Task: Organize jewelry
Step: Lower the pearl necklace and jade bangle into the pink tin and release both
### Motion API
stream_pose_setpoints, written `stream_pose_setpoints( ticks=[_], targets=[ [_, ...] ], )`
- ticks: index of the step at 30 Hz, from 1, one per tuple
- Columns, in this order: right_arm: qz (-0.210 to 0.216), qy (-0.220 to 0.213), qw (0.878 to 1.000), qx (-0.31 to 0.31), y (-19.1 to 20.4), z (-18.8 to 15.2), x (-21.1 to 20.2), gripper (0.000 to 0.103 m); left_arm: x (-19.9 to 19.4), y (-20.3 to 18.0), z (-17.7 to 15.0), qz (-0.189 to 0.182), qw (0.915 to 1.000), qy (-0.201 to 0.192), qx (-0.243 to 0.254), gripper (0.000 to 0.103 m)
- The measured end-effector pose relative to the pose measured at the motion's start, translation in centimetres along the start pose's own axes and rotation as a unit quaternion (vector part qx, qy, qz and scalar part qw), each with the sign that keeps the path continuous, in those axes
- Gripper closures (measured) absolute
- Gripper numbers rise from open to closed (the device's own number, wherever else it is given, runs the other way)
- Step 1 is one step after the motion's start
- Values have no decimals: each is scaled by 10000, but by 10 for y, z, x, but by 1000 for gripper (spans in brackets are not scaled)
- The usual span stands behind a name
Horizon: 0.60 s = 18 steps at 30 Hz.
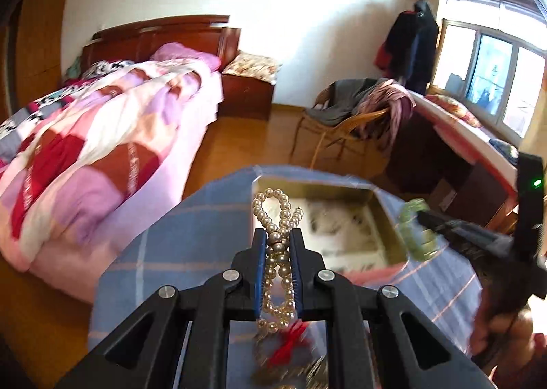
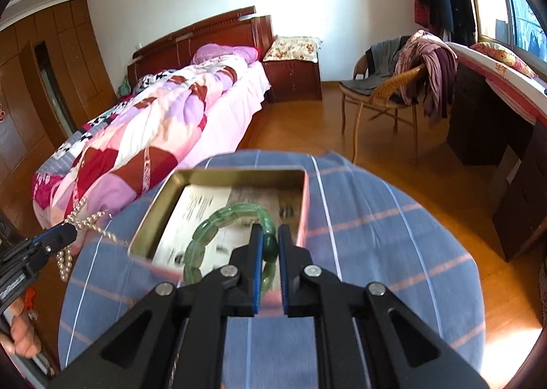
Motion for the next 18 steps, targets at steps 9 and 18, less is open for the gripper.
stream_pose_setpoints(
  ticks=[9,18],
  targets=[
    [-56,298,9995,59,0,-17,54,92,87,-17,-13,-199,9984,535,-30,91],
    [-110,301,9994,-108,0,-23,64,91,115,-14,-35,-22,9958,913,115,90]
  ],
)
Point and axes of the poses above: each gripper's, at about its wrist camera, not at the fingertips, and x roughly the way its jaws point, y to its left, z to its top, the point moved 4 cm from there along x, roughly the way its jaws point, and after that the axes turned 6 degrees about -y, right-handed, at the moved point
